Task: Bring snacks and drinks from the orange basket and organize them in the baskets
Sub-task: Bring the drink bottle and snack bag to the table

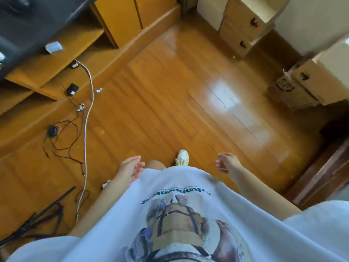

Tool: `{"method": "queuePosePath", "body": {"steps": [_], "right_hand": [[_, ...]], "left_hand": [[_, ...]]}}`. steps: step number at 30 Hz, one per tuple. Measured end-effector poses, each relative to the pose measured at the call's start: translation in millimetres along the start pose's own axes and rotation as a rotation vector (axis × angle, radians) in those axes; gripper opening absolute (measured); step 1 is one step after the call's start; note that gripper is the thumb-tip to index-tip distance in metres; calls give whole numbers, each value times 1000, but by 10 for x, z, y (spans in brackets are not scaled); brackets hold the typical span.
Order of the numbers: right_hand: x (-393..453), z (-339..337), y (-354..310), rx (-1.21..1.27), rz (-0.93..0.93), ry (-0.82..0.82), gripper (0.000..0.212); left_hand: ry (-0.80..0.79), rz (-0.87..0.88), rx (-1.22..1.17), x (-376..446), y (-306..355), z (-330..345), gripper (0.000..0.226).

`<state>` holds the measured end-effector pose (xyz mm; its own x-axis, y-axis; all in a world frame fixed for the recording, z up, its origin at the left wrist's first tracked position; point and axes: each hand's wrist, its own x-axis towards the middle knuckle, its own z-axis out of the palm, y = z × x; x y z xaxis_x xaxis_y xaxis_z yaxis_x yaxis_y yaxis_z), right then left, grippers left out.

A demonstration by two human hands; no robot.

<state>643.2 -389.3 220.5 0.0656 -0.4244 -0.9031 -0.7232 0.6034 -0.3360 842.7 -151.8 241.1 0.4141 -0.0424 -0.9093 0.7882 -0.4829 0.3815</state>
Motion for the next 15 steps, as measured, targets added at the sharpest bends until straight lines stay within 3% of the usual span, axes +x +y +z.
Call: {"method": "queuePosePath", "body": {"steps": [6, 10, 15], "right_hand": [[197, 496, -1346, -169, -170, -137, 5], [338, 824, -1988, -201, -182, -198, 13], [532, 1115, -2615, -208, -132, -164, 15]], "left_hand": [[116, -154, -204, 251, 308, -287, 34], [147, -205, -235, 553, 604, -460, 40], [123, -223, -260, 989, 1414, -627, 19]]}}
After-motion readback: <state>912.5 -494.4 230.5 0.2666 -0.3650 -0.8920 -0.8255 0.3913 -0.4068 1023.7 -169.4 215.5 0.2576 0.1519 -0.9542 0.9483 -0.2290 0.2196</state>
